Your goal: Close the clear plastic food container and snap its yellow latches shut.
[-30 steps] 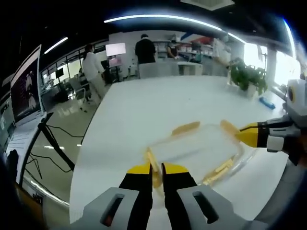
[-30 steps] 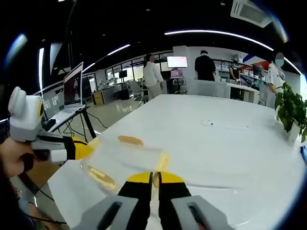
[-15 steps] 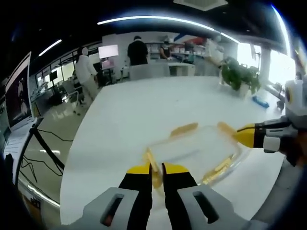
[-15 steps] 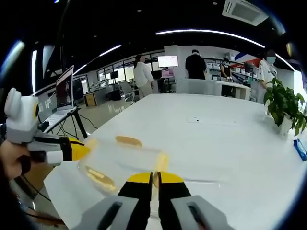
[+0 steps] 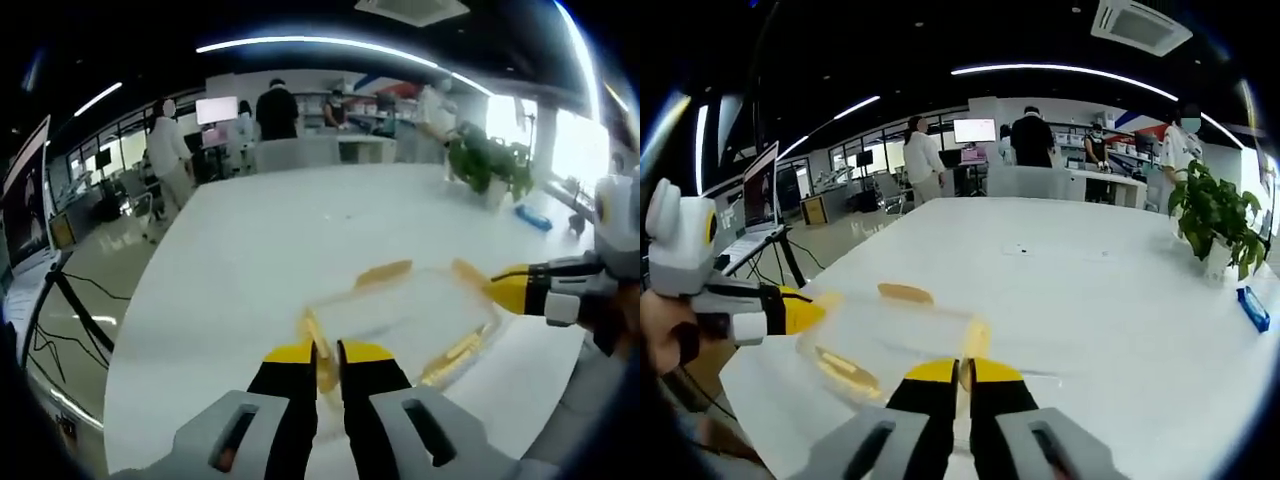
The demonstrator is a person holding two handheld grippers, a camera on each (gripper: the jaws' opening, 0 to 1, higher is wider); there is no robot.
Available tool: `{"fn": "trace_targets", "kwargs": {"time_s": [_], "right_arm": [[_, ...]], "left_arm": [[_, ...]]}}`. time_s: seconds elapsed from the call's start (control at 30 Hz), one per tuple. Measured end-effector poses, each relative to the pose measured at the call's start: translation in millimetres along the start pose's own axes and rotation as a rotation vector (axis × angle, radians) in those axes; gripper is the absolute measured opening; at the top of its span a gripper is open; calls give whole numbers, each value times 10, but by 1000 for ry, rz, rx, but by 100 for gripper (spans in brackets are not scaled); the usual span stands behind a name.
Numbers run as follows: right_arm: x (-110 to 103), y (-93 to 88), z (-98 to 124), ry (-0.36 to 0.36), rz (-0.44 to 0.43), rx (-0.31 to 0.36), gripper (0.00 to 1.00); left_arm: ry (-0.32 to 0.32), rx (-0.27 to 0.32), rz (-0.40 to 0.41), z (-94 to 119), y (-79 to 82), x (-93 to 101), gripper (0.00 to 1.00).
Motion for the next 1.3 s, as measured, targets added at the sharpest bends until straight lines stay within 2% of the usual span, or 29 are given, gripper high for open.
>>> {"fn": "trace_targets", "kwargs": {"time_s": [0.27,0.57,0.93,1.3], "right_arm": [[232,-16,84,-30,-23,7,0],[401,-25,159,-47,-12,8,0],[601,-76,223,-62,4,-1,0],[740,-105,207,-73,29,-11,0]], "left_arm": [[-40,1,-9,-63,13,226,5],[-62,3,-15,-87,1,419,5],[-90,1,-34,-159,28,626,6],[-112,-9,-50,-237,24,743,6]]}}
Point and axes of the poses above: the point that each gripper's makers call its tool centre point, and the gripper's own axes: z roughly backward along the fingers, x roughly to its right, y roughly out of its top, the point moved 5 cm from there along z, roughly backward along the fingers, and after that the axes turned 2 degrees about -y, right-handed, at the moved point
